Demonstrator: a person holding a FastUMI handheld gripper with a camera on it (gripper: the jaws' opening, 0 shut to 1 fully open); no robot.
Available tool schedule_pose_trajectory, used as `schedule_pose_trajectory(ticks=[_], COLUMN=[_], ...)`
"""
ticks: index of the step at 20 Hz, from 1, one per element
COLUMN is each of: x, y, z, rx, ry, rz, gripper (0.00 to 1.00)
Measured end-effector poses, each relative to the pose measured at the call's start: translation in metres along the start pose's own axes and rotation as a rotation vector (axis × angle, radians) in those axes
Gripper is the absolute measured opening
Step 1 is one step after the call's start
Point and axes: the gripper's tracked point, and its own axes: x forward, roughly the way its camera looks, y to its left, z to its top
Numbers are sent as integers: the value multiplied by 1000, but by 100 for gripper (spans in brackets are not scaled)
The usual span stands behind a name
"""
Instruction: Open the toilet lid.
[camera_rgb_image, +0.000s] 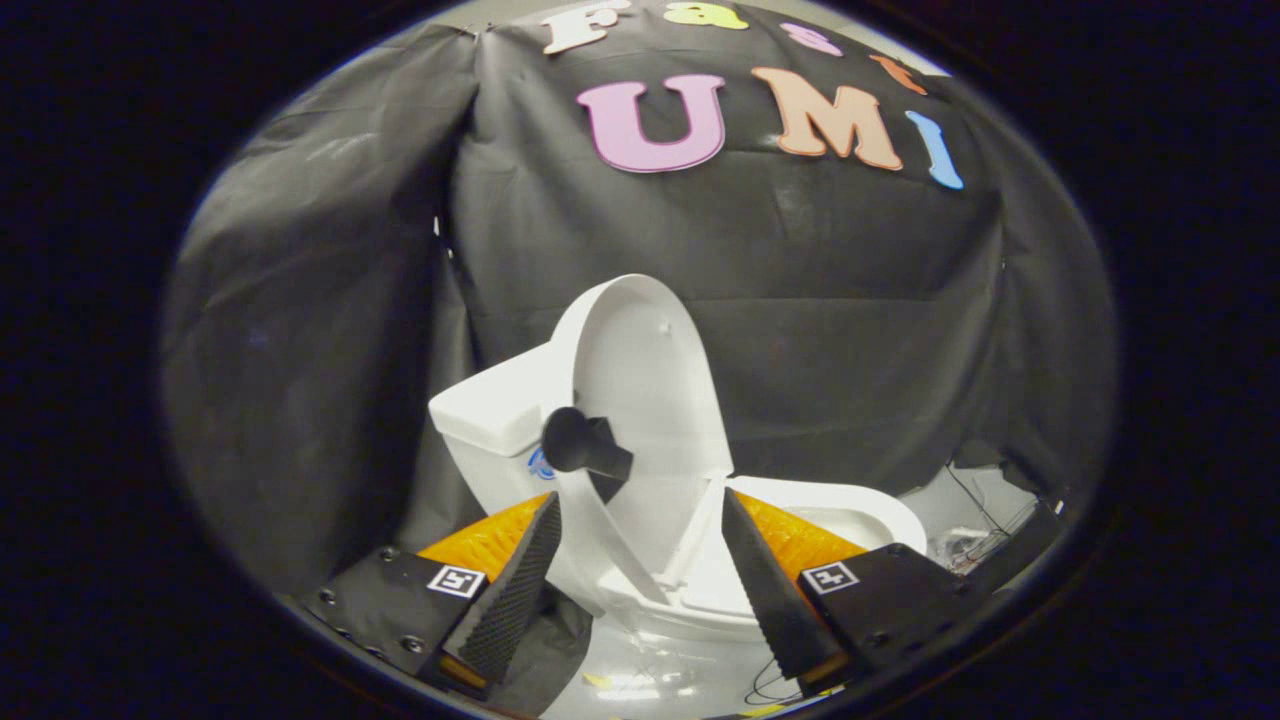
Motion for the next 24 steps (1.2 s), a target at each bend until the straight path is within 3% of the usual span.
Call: schedule_pose_trajectory(ticks=[6, 13, 20, 24], x=[-28, -56, -54, -51], y=[-71, -156, -188, -194], z=[20, 14, -3, 4], rx=[55, -45, -95, -53], ry=[-67, -56, -23, -160], rz=[-83, -136, -66, -27], gripper=[99, 99, 99, 99])
